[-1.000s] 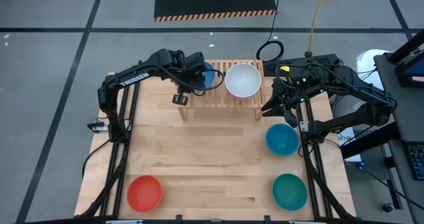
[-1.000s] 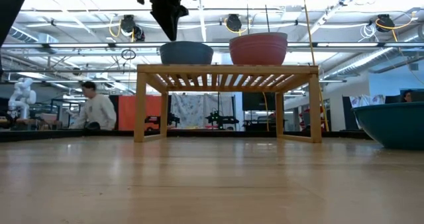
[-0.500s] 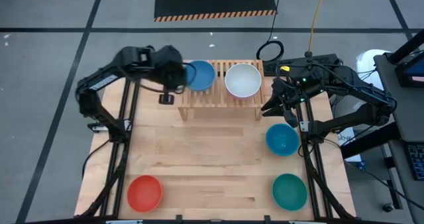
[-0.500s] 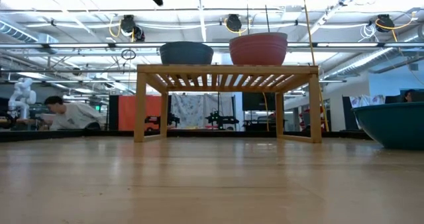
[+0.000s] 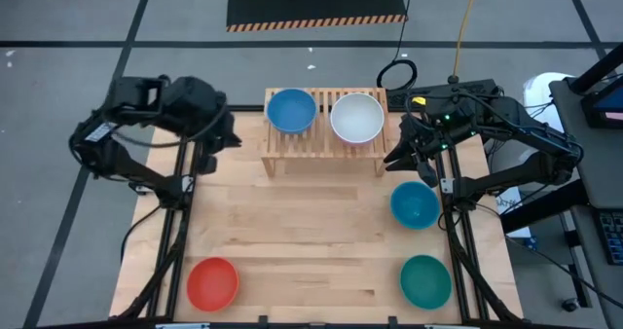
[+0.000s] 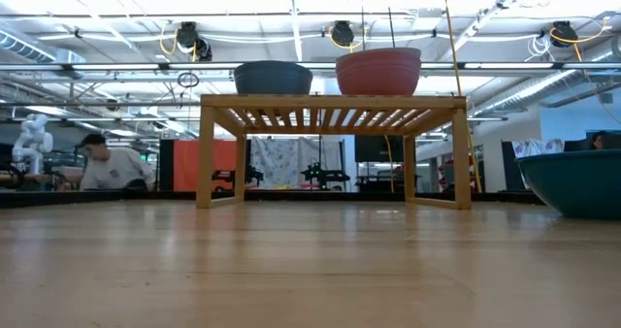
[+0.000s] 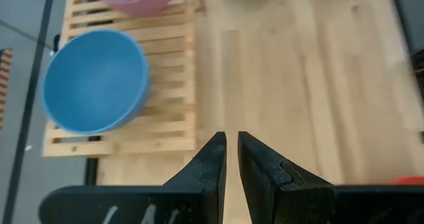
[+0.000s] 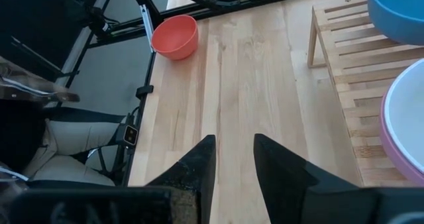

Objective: Place and stack bowls onto a shelf
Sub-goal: Stack the orange bowl on top of the light blue bowl on the shelf

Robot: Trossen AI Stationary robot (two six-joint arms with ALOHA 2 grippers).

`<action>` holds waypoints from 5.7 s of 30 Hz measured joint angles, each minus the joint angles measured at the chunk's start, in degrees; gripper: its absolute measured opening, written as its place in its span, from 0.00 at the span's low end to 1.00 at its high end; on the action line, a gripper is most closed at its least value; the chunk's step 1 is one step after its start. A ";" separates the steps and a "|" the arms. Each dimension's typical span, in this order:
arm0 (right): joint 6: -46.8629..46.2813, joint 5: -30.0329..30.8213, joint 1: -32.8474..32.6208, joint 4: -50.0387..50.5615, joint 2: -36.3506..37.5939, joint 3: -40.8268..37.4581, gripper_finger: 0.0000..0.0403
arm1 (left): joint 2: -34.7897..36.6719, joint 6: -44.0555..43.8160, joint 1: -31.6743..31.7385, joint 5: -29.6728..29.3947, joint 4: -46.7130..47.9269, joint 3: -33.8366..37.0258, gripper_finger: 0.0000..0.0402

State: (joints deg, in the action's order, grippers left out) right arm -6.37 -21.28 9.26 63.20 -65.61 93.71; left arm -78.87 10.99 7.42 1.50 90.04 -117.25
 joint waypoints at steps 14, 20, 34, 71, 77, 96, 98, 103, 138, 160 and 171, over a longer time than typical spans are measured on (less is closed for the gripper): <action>-1.90 -0.04 0.00 0.00 0.07 0.00 0.21 | 4.27 -14.85 -16.15 -3.49 -0.11 2.78 0.12; -1.92 -0.04 -0.54 -0.10 0.09 0.00 0.21 | 9.50 -24.76 -22.18 -3.54 0.03 14.85 0.12; -1.92 -0.08 -1.95 -5.46 0.09 0.00 0.21 | 15.58 -53.20 -32.00 4.86 -0.10 34.13 0.12; -1.92 -0.09 -1.95 -9.31 0.11 0.00 0.21 | 14.36 -58.94 -47.59 16.45 -26.04 64.65 0.12; -1.92 -0.09 -1.95 -11.30 0.11 0.00 0.21 | 14.36 -61.32 -47.69 16.46 -26.31 65.77 0.12; -1.92 -0.09 -1.95 -12.20 0.11 0.00 0.21 | 14.36 -62.63 -47.20 11.93 -26.86 65.77 0.12; -1.92 -0.09 -1.95 -12.20 0.11 0.00 0.21 | 14.36 -63.19 -46.88 11.93 -26.86 65.77 0.15; -1.92 -0.09 -1.95 -12.21 0.11 0.00 0.21 | 14.36 -66.13 -46.88 11.93 -26.85 65.77 0.21; -1.92 -0.09 -1.95 -14.99 0.11 0.00 0.21 | 14.36 -70.57 -53.52 9.15 -56.09 82.31 0.22; -1.92 -0.09 -1.95 -14.99 0.11 0.00 0.21 | 14.34 -76.68 -53.52 9.45 -60.38 86.25 0.03; -1.92 -0.09 -1.95 -14.99 0.11 0.00 0.21 | 14.36 -77.05 -52.61 13.42 -60.24 86.23 0.02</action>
State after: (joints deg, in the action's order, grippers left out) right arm -8.29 -21.37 7.31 48.21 -65.49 93.71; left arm -64.51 -66.06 -45.19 14.91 29.79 -31.02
